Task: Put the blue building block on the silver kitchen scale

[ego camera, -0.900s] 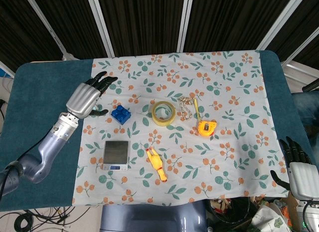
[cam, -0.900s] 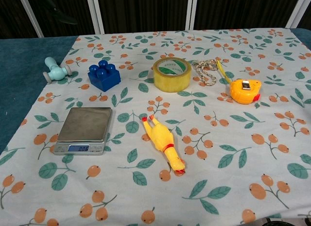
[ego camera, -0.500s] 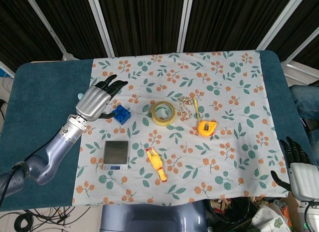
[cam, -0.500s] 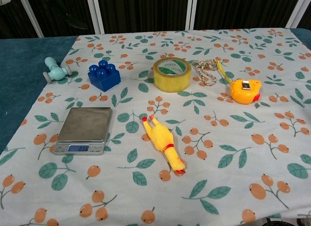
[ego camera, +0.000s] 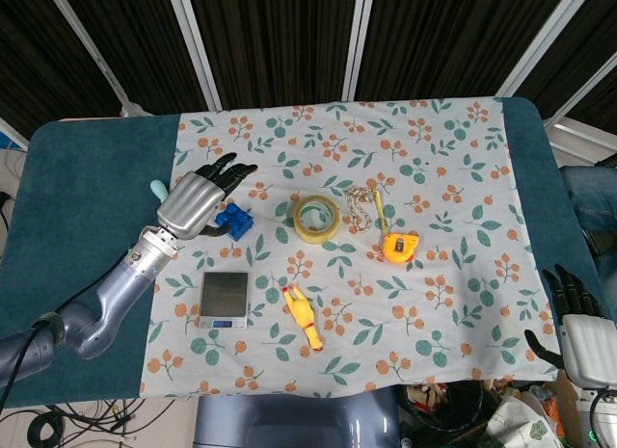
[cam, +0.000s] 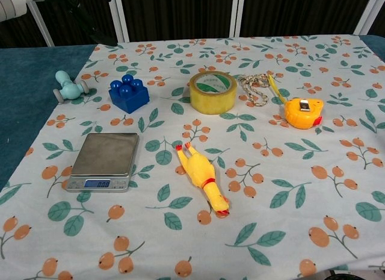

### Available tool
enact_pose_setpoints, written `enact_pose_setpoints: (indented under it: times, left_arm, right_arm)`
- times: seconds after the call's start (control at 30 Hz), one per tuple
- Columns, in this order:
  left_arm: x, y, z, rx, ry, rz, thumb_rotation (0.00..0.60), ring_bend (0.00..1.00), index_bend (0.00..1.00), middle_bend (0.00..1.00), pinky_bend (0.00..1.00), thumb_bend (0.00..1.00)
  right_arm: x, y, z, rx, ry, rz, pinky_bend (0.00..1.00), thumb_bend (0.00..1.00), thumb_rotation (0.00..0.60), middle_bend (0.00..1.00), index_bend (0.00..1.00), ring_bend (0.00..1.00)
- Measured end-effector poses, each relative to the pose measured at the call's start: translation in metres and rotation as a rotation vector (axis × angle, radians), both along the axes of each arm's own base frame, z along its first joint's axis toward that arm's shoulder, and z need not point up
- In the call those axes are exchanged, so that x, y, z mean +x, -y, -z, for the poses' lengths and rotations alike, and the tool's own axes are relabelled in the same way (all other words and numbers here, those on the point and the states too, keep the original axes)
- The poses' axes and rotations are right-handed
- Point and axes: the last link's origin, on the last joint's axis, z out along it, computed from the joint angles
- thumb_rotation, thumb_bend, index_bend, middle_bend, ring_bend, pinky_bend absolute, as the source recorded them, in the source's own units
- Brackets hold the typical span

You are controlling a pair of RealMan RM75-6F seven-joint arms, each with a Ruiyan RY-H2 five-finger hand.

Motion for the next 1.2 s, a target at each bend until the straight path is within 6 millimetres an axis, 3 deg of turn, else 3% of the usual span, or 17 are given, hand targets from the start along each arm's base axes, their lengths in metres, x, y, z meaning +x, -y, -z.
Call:
enact_pose_setpoints:
  times: [0.1,0.17,0.23,0.47,0.63,0.97,1.2]
  left_arm:
    - [0.005,0.005,-0.003,-0.019,0.048,-0.001,0.6,0.32,0.07,0.37,0.56,0.23]
    - [0.007,0.012,-0.006,-0.045,0.085,-0.009,0.6,0.52,0.07,0.48,0.72,0.27]
    - [0.008,0.021,-0.011,-0.077,0.106,-0.025,0.6,0.57,0.08,0.51,0.78,0.29]
    - [0.0,0.075,-0.036,-0.209,0.113,-0.129,0.6,0.66,0.22,0.65,0.87,0.42]
    - [-0.04,0.124,-0.051,-0.24,0.131,-0.282,0.6,0.67,0.18,0.66,0.88,0.46]
    - [-0.096,0.21,-0.036,-0.354,-0.114,-0.316,0.6,0.67,0.13,0.66,0.88,0.46]
    - [-0.111,0.23,-0.017,-0.39,-0.168,-0.327,0.6,0.67,0.13,0.66,0.88,0.46]
  right_arm:
    - [0.0,0.0,0.0,-0.001,0.003,0.002,0.18,0.19,0.6,0.0,0.0,0.05]
    - [-0.001,-0.001,-0.001,-0.002,0.004,0.005,0.18,0.19,0.6,0.0,0.0,0.05]
    - [-0.001,0.0,-0.001,-0.004,0.003,0.007,0.18,0.19,0.6,0.0,0.0,0.05]
    - [-0.002,0.0,-0.002,-0.005,0.006,0.01,0.18,0.19,0.6,0.0,0.0,0.05]
    - [-0.001,0.0,-0.001,-0.003,0.004,0.008,0.18,0.19,0.6,0.0,0.0,0.05]
    - [0.0,-0.001,0.0,-0.001,-0.002,0.009,0.18,0.19,0.6,0.0,0.0,0.05]
    - [-0.001,-0.001,-0.001,0.0,-0.001,0.012,0.18,0.19,0.6,0.0,0.0,0.05]
